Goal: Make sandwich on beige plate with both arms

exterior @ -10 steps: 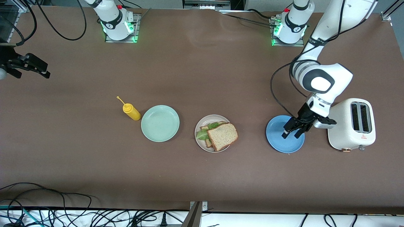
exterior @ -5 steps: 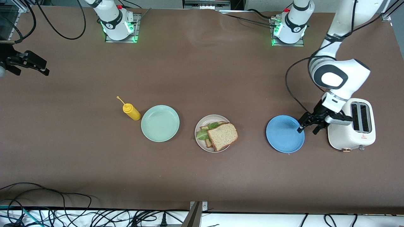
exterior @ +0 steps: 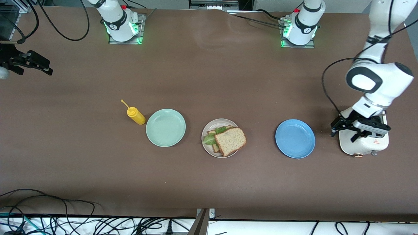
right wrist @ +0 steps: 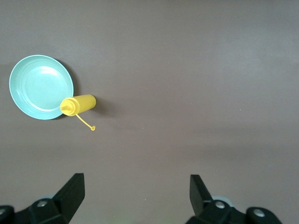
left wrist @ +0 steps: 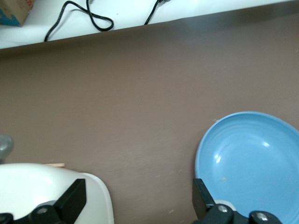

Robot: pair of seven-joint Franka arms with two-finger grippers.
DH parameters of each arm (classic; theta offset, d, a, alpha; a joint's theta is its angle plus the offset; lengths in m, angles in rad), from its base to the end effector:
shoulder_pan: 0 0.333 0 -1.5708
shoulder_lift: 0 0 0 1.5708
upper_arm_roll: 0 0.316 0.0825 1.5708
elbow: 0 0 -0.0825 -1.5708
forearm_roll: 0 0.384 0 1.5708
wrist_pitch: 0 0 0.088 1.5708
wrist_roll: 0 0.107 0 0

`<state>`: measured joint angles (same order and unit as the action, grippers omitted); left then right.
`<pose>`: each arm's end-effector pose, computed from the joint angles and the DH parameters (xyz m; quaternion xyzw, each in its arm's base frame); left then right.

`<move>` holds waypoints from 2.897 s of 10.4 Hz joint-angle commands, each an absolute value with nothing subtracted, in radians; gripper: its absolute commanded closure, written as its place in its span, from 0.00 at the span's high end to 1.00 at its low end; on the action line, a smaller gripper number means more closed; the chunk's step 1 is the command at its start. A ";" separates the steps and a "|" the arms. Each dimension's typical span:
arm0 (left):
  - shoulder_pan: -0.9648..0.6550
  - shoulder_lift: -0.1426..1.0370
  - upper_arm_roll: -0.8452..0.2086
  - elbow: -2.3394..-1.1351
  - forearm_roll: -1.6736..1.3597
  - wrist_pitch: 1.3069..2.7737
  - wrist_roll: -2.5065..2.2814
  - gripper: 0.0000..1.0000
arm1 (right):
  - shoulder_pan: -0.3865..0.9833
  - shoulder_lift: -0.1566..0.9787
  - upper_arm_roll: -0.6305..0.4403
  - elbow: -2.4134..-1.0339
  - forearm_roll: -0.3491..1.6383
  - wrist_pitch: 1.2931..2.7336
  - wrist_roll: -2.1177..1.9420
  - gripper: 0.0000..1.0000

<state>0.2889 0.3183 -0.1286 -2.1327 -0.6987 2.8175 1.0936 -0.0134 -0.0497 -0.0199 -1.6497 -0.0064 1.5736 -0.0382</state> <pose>0.5839 0.1286 0.2884 0.9582 -0.1409 0.2435 0.0516 0.5378 -0.0189 0.6147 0.9999 0.0025 -0.0133 0.0022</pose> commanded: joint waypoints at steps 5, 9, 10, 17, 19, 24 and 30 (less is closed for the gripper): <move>0.302 0.299 -0.009 -1.902 -0.425 2.408 0.856 1.00 | -0.020 -0.066 -0.017 -1.652 -0.009 1.557 -0.037 1.00; 0.276 0.298 -0.028 -1.867 -0.332 2.346 0.640 1.00 | -0.020 -0.066 -0.017 -1.652 -0.009 1.559 -0.040 1.00; 0.272 0.292 -0.032 -1.836 -0.211 2.301 0.530 1.00 | -0.020 -0.066 -0.017 -1.652 -0.009 1.557 -0.040 1.00; 0.241 0.265 -0.139 -1.741 0.017 2.074 0.082 1.00 | -0.020 -0.066 -0.017 -1.652 -0.009 1.557 -0.043 1.00; 0.201 0.261 -0.147 -1.659 0.040 1.928 -0.039 1.00 | -0.020 -0.066 -0.018 -1.652 -0.009 1.557 -0.043 1.00; 0.149 0.218 -0.160 -1.582 0.005 1.705 -0.126 1.00 | -0.021 -0.064 -0.018 -1.652 -0.009 1.557 -0.044 1.00; 0.061 0.092 -0.078 -1.536 -0.051 1.476 -0.124 1.00 | -0.021 -0.064 -0.029 -1.654 -0.009 1.557 -0.044 1.00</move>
<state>0.0864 0.1393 -0.0973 -1.5408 -0.0334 1.5286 -0.1145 -0.0152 -0.0499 -0.0310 -1.6496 -0.0064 1.5689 -0.0387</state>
